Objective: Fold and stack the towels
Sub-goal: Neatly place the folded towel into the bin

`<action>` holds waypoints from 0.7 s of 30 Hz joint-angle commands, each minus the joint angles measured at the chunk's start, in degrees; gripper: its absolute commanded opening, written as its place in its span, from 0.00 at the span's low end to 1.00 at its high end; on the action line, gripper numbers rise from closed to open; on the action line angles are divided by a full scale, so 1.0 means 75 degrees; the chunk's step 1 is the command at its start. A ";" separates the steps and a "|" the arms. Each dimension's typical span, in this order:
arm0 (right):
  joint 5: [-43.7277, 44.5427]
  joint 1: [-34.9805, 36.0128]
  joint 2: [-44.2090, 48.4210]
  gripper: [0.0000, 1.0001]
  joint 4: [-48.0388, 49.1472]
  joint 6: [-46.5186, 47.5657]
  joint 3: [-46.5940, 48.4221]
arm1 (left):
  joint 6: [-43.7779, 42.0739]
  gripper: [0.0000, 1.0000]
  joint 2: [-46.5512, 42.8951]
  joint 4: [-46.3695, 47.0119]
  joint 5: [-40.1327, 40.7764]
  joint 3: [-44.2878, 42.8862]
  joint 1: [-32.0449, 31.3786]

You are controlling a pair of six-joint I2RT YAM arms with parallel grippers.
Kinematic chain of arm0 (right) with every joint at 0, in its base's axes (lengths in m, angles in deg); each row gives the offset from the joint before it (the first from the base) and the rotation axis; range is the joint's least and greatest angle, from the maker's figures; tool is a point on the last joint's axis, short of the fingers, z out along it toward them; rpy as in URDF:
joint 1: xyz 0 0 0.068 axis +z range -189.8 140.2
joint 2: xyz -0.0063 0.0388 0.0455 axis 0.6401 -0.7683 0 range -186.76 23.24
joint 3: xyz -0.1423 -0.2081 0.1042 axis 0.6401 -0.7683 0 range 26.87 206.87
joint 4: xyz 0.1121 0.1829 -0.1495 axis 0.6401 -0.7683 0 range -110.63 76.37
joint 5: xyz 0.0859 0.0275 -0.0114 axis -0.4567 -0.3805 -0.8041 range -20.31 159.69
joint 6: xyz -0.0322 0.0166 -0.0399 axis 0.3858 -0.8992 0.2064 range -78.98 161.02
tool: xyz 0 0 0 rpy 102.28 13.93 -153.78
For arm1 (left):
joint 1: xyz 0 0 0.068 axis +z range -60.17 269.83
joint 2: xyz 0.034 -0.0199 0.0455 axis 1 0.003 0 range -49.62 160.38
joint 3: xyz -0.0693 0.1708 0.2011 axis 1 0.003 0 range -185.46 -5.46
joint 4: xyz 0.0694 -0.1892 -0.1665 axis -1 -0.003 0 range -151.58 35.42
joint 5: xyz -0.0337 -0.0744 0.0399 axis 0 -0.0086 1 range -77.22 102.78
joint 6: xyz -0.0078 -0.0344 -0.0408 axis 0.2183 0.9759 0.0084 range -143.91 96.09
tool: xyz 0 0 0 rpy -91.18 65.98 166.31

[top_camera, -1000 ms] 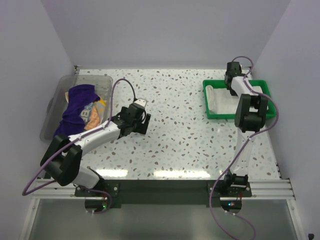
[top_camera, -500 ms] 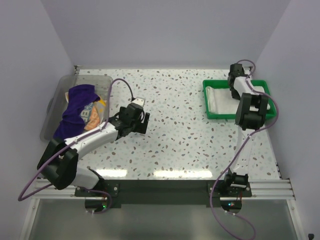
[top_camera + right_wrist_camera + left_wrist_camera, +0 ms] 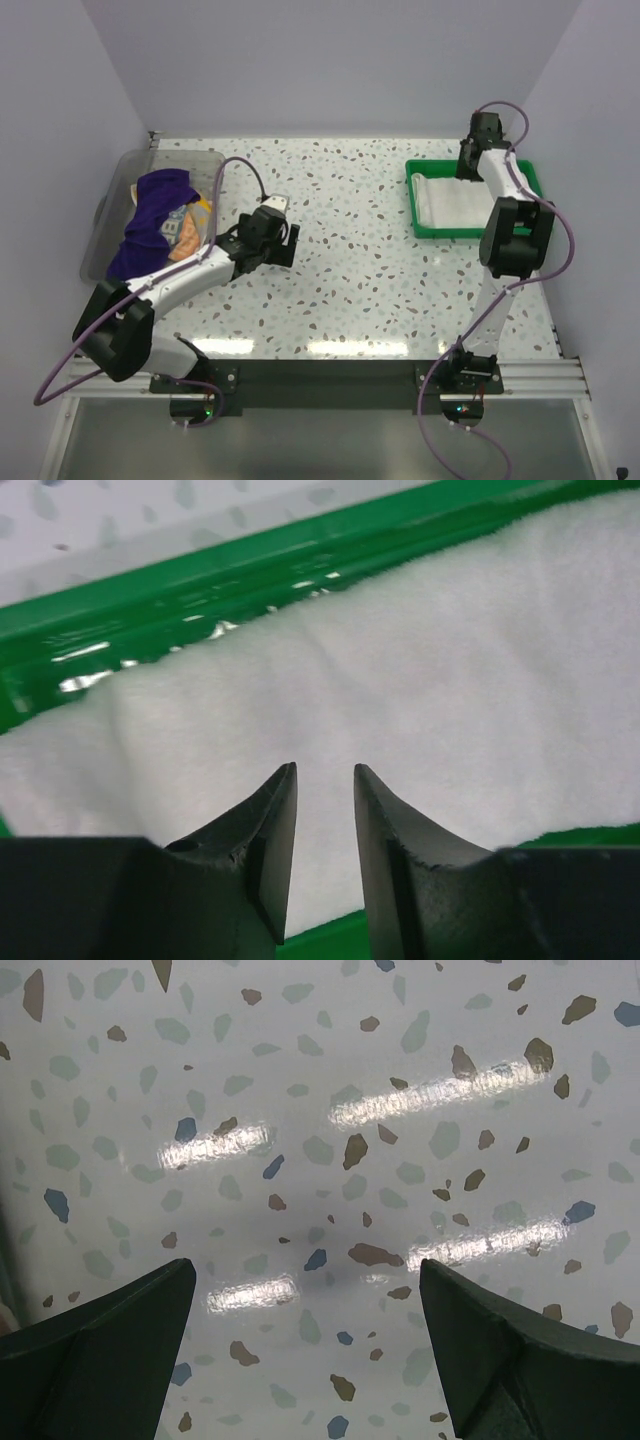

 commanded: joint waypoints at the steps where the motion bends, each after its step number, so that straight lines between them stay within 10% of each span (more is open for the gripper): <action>1: -0.1198 0.0234 0.0397 0.31 0.0484 -0.0745 -0.0288 | 0.0194 1.00 -0.0334 0.0079 -0.0023 -0.0188 0.0020; 11: -0.2206 0.1100 -0.0341 0.07 0.0625 -0.1390 -0.0430 | 0.0428 1.00 -0.0557 -0.0108 0.0024 -0.0130 0.0020; 21: -0.2465 0.1219 -0.0613 0.06 0.0355 -0.1601 -0.0183 | 0.0721 1.00 -0.0791 -0.0413 0.0000 -0.0059 0.0032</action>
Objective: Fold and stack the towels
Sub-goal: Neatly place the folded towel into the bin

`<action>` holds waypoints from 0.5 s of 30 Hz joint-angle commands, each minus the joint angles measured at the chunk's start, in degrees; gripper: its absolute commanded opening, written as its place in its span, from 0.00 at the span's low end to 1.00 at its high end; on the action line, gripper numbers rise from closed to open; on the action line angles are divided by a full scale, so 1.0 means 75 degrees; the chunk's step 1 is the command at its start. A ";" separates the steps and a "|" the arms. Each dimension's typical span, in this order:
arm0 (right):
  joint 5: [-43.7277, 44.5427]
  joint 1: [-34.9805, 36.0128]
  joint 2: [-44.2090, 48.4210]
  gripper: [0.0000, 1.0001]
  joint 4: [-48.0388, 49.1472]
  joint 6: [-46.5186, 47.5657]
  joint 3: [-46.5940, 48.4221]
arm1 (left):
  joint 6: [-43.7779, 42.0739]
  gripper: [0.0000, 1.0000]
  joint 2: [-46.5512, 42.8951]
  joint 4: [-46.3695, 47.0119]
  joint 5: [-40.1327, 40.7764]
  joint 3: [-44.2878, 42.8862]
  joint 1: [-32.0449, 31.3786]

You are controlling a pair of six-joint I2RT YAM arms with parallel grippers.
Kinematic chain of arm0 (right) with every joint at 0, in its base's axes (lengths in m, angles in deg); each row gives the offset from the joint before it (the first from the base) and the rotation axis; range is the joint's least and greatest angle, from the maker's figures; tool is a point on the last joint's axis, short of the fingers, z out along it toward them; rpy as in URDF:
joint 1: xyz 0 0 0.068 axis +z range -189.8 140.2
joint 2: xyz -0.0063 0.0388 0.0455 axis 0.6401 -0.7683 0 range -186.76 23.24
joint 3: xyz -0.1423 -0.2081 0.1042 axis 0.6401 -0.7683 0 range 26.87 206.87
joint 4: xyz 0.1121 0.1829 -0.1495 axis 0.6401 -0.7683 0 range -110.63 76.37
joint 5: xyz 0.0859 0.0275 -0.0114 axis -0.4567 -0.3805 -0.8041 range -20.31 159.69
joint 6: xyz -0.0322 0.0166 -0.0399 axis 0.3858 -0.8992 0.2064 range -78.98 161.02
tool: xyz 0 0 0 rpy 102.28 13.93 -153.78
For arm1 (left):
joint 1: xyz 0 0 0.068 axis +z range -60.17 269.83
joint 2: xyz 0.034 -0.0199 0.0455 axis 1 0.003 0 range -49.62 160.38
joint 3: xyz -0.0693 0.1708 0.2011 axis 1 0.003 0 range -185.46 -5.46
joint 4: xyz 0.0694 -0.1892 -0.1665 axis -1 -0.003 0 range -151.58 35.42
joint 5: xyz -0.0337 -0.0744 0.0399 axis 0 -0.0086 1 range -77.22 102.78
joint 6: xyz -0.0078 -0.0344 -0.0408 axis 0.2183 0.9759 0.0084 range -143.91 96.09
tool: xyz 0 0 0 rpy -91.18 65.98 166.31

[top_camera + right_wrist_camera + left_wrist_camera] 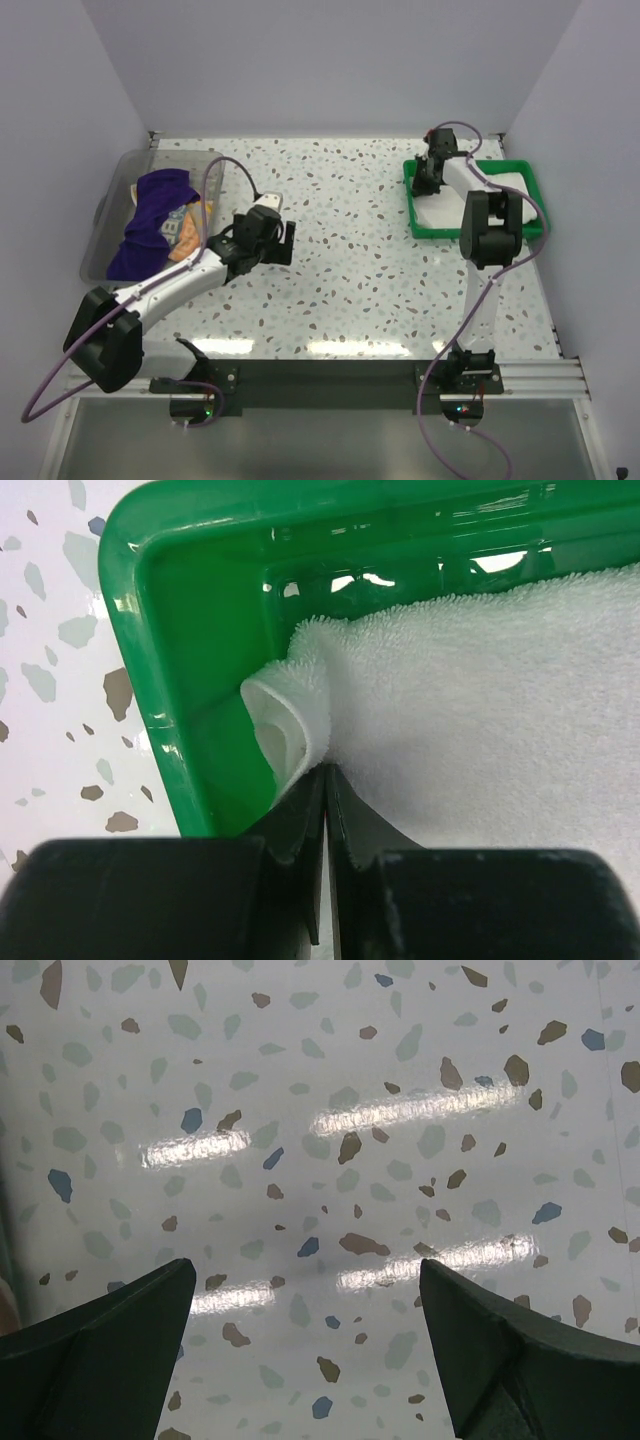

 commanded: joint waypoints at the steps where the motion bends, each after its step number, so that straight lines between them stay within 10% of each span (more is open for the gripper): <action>1: -0.0130 0.0012 0.0364 0.07 -0.0169 -0.0170 0.0129 | 0.0249 1.00 -0.0291 -0.0165 -0.0014 -0.0083 0.0032; 7: 0.0444 0.0012 0.2062 0.25 -0.0777 0.0018 -0.0059 | 0.0261 1.00 -0.0198 -0.0493 0.0184 -0.0890 0.0043; 15: 0.0492 0.0562 0.4230 0.73 -0.1552 -0.0122 -0.1379 | 0.0425 1.00 0.0913 -0.1442 0.0875 -0.2985 0.0757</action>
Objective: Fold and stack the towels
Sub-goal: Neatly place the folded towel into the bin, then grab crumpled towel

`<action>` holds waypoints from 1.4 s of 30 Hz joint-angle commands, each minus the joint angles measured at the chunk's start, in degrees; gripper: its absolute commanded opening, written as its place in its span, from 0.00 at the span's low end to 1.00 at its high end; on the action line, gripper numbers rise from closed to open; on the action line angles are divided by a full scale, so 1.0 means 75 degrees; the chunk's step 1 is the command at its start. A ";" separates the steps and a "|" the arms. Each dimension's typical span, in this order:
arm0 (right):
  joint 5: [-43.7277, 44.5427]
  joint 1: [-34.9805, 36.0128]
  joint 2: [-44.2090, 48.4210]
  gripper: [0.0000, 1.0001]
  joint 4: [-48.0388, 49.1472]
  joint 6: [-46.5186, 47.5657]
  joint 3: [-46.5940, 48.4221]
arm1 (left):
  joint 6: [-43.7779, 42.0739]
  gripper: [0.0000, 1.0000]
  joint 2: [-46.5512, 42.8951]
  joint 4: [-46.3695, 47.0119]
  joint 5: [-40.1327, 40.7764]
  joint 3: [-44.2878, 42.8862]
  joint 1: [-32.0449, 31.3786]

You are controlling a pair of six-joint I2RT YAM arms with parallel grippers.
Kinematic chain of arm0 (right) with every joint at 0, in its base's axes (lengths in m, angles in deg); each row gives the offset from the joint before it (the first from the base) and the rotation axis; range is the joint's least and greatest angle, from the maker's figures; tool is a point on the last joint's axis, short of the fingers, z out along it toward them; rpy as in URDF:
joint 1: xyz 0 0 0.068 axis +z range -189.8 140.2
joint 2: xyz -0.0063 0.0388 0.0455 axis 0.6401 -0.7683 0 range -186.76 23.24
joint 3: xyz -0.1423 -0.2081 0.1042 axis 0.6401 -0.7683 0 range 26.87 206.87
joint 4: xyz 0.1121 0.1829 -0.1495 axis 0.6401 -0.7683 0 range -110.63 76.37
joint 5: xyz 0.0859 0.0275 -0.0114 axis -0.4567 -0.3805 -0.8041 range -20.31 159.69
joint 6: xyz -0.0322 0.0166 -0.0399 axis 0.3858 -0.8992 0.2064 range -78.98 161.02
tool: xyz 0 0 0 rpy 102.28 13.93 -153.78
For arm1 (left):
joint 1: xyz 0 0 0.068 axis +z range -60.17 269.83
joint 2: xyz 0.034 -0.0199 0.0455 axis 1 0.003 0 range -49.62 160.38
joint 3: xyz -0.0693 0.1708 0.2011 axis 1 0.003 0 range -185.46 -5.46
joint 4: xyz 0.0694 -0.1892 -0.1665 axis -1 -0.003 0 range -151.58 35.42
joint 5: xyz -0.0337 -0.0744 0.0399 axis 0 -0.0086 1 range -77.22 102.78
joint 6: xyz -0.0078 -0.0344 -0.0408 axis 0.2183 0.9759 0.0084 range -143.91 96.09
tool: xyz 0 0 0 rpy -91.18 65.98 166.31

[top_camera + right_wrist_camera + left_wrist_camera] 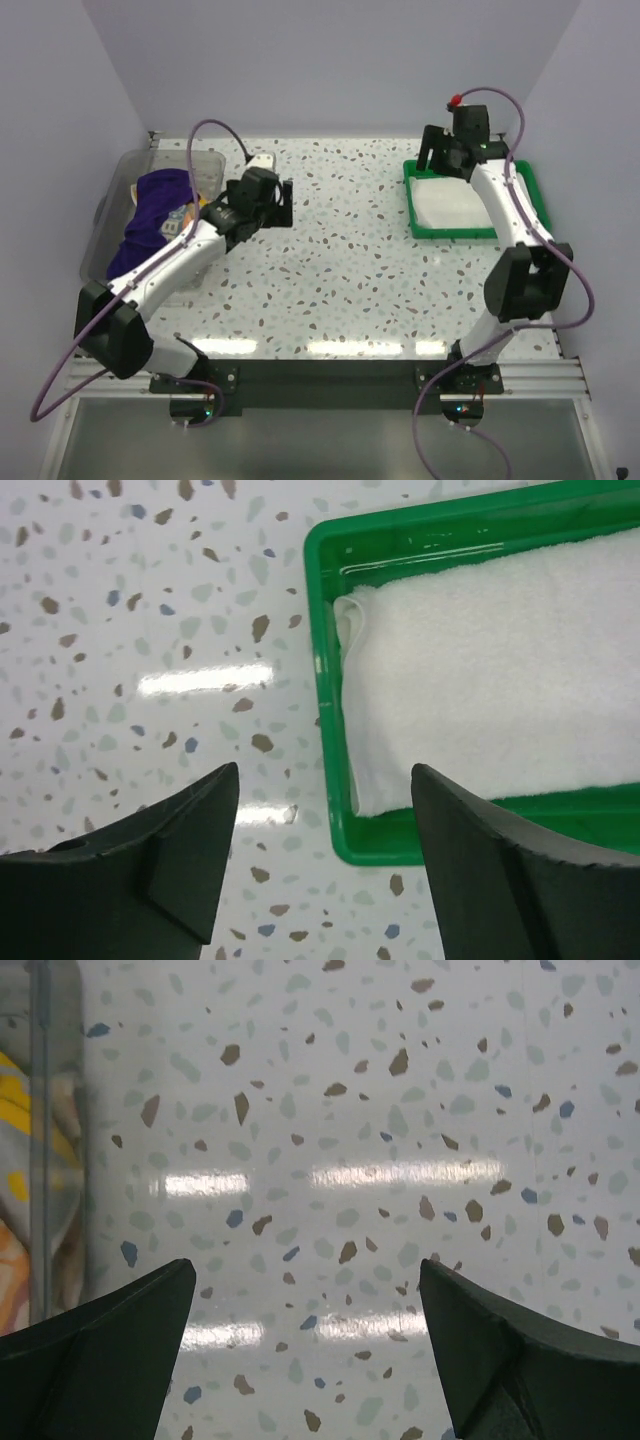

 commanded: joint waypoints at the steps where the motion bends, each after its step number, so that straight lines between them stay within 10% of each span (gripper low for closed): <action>1: -0.0164 0.0501 0.1147 0.76 -0.0474 -0.0195 -0.0913 | 0.0308 1.00 0.0589 -0.0568 0.0634 -0.1062 0.0606; 4: -0.0469 0.1051 0.1770 0.94 -0.0403 -0.0383 -0.1746 | 0.0659 1.00 0.1175 -0.1434 0.0110 -0.2011 0.1566; 17: -0.2121 0.2190 0.3894 0.98 0.0652 -0.0314 -0.3646 | 0.1445 1.00 0.1598 -0.0676 0.0787 -0.2178 0.5714; 33: -0.1771 0.2213 0.3742 0.98 -0.0204 0.0413 -0.3646 | 0.2688 0.84 0.3519 0.0239 0.0109 -0.1486 0.7123; 36: -0.1701 0.2225 0.3695 0.98 -0.0204 0.0413 -0.3646 | 0.2664 0.68 0.3707 0.0379 -0.0033 -0.1427 0.7123; 40: -0.1619 0.2213 0.3613 0.98 -0.0309 0.0448 -0.3622 | 0.2454 0.11 0.3568 0.0497 0.0025 -0.1380 0.7123; 42: -0.1549 0.2213 0.3578 0.98 -0.0333 0.0472 -0.3576 | 0.2314 0.03 0.3322 0.0416 0.0223 -0.1427 0.7123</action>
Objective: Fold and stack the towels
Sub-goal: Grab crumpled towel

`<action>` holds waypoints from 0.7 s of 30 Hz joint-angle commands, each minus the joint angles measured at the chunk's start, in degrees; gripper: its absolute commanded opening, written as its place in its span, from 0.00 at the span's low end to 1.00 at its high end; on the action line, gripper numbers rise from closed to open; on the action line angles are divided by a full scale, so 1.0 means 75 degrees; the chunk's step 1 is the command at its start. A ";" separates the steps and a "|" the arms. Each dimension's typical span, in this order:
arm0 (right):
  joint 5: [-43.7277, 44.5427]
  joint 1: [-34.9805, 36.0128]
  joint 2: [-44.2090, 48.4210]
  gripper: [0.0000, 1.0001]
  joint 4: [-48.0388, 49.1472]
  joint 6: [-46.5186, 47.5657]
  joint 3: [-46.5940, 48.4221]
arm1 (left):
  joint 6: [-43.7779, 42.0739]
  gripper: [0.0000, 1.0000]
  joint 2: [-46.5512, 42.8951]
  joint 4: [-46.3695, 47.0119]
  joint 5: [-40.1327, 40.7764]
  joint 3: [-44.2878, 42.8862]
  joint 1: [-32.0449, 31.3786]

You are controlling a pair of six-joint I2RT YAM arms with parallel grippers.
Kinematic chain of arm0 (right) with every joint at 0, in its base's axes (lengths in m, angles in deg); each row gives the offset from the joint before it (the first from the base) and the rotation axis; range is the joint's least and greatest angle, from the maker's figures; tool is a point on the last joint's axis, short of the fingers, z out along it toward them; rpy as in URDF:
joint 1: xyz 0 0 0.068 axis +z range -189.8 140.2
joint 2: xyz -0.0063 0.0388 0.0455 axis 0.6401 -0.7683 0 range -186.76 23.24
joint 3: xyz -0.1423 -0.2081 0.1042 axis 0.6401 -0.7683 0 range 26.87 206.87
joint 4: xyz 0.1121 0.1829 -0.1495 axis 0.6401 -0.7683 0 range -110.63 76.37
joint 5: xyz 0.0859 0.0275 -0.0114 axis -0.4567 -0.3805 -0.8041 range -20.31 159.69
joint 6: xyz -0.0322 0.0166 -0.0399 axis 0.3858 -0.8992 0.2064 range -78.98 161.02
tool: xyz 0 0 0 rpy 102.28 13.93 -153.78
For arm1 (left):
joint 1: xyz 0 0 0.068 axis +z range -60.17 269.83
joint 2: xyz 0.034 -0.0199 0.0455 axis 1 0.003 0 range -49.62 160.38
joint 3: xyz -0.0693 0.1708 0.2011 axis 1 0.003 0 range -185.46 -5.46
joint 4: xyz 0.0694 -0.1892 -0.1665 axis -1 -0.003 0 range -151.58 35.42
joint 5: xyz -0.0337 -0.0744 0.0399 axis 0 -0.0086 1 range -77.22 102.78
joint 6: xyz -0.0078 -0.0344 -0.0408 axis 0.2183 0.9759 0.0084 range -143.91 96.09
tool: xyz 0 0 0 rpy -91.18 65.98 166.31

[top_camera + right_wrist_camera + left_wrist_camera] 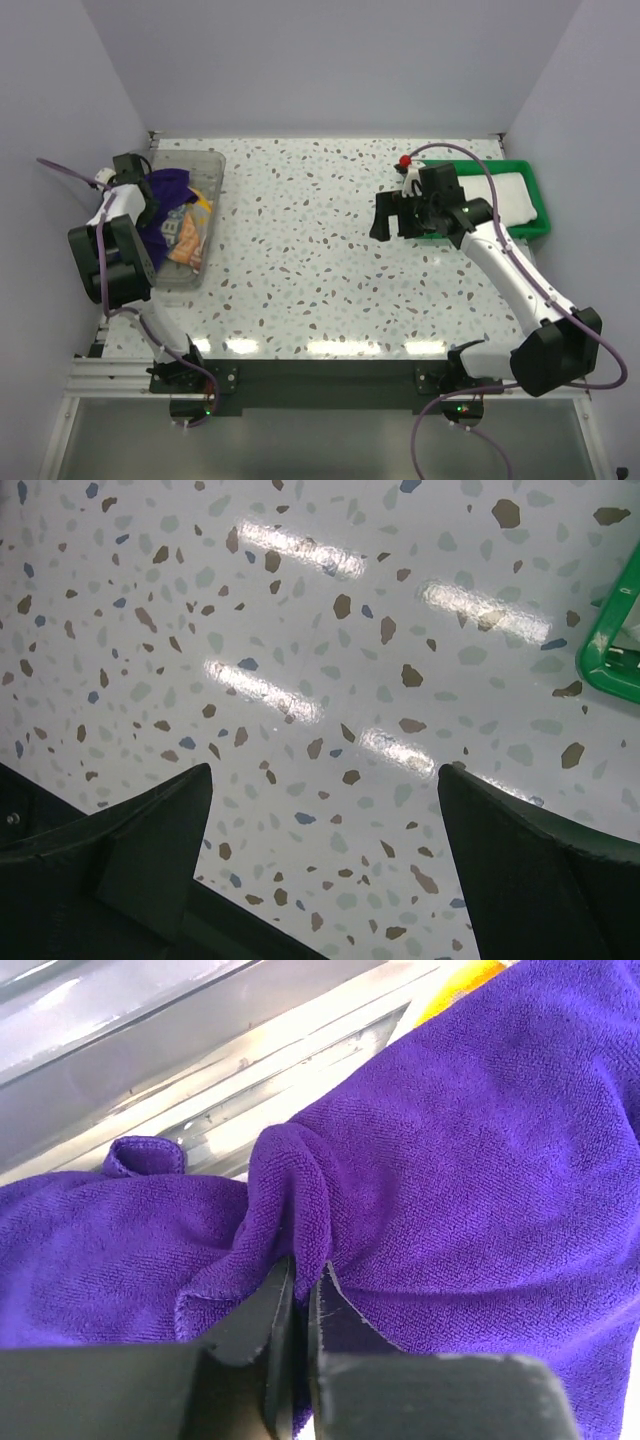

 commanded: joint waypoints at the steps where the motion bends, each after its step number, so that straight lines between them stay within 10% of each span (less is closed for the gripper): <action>1: 0.0186 0.0007 -0.0063 0.98 -0.0175 0.0137 0.0178 | -0.0155 0.00 -0.0409 0.0208 0.0247 -0.0005 0.0010; 12: 0.0093 0.0007 -0.0238 0.98 -0.0258 0.0113 0.0424 | -0.1525 0.00 -0.1511 -0.0190 0.1046 -0.1504 -0.0576; 21: 0.0724 0.0007 0.0265 0.98 -0.0141 -0.0027 0.0553 | -0.2463 0.00 -0.1453 -0.1174 0.0053 -0.4374 -0.2963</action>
